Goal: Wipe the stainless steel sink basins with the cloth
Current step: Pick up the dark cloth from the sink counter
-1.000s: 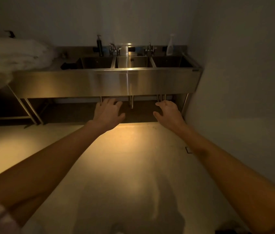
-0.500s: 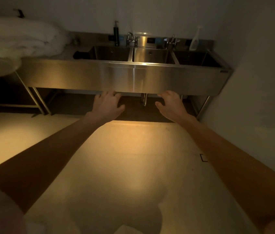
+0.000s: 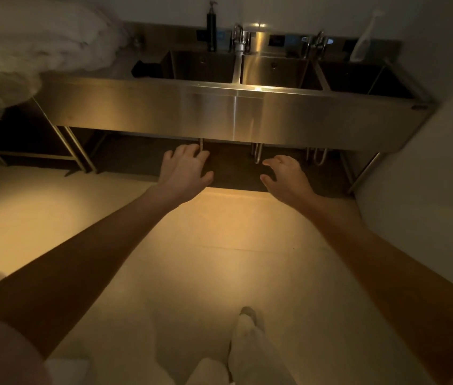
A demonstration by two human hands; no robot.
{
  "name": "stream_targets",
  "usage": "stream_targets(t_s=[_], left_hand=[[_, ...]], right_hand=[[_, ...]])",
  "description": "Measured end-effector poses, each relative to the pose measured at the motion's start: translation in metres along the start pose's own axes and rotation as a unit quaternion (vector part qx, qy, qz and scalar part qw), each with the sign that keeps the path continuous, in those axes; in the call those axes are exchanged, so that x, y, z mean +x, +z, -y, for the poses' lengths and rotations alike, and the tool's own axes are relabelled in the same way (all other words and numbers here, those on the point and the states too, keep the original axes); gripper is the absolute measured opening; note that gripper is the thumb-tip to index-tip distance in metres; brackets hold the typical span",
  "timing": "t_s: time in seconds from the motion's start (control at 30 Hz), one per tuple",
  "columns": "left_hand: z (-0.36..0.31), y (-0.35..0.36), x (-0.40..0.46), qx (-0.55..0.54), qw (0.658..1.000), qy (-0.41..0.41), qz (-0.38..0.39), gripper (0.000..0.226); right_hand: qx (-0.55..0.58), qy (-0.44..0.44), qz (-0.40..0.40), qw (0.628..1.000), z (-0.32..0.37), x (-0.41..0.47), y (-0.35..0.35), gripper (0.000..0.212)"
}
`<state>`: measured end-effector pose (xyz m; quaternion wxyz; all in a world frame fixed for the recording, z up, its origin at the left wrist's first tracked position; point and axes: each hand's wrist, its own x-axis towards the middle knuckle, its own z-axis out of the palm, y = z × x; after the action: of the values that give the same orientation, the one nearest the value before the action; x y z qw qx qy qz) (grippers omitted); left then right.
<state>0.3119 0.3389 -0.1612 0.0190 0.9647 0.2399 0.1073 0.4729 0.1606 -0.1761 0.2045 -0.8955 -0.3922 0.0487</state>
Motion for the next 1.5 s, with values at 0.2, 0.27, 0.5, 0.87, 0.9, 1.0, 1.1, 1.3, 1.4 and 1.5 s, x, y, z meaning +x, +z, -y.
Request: stream_targets(t_s=[0.2, 0.27, 0.5, 0.87, 0.9, 1.0, 1.1, 1.3, 1.4, 1.5], left_hand=[[0.011, 0.015, 0.07, 0.028, 0.999, -0.019, 0.003, 0.053], [0.011, 0.017, 0.1, 0.04, 0.999, -0.027, 0.007, 0.053], [0.013, 0.025, 0.184, 0.05, 0.998, -0.04, 0.003, 0.052], [0.065, 0.058, 0.25, 0.059, 0.994, -0.084, 0.036, 0.053], [0.073, 0.061, 0.254, 0.058, 0.994, -0.086, 0.039, 0.053], [0.101, 0.068, 0.269, 0.055, 0.993, -0.095, 0.041, 0.053], [0.135, 0.071, 0.288, 0.054, 0.992, -0.104, 0.035, 0.052], [0.21, 0.065, 0.323, 0.061, 0.991, -0.116, 0.025, 0.054], [0.238, 0.065, 0.336, 0.069, 0.991, -0.113, 0.036, 0.053], [0.259, 0.071, 0.345, 0.068, 0.989, -0.117, 0.055, 0.053]], right_hand=[[0.019, -0.023, 0.015, 0.999, -0.012, 0.084, 0.017, 0.045], [0.028, -0.031, 0.012, 0.999, -0.017, 0.115, 0.017, 0.044], [0.024, -0.072, 0.009, 0.997, -0.038, 0.204, 0.006, 0.043], [0.014, -0.097, 0.058, 0.993, -0.029, 0.296, 0.039, 0.043], [0.014, -0.098, 0.063, 0.993, -0.026, 0.303, 0.044, 0.043], [0.009, -0.102, 0.069, 0.992, -0.014, 0.327, 0.058, 0.042], [0.001, -0.106, 0.07, 0.992, 0.006, 0.356, 0.074, 0.041], [0.005, -0.104, 0.07, 0.992, 0.059, 0.412, 0.103, 0.041], [0.007, -0.1, 0.074, 0.992, 0.082, 0.433, 0.115, 0.042], [0.008, -0.096, 0.089, 0.991, 0.096, 0.449, 0.127, 0.043]])
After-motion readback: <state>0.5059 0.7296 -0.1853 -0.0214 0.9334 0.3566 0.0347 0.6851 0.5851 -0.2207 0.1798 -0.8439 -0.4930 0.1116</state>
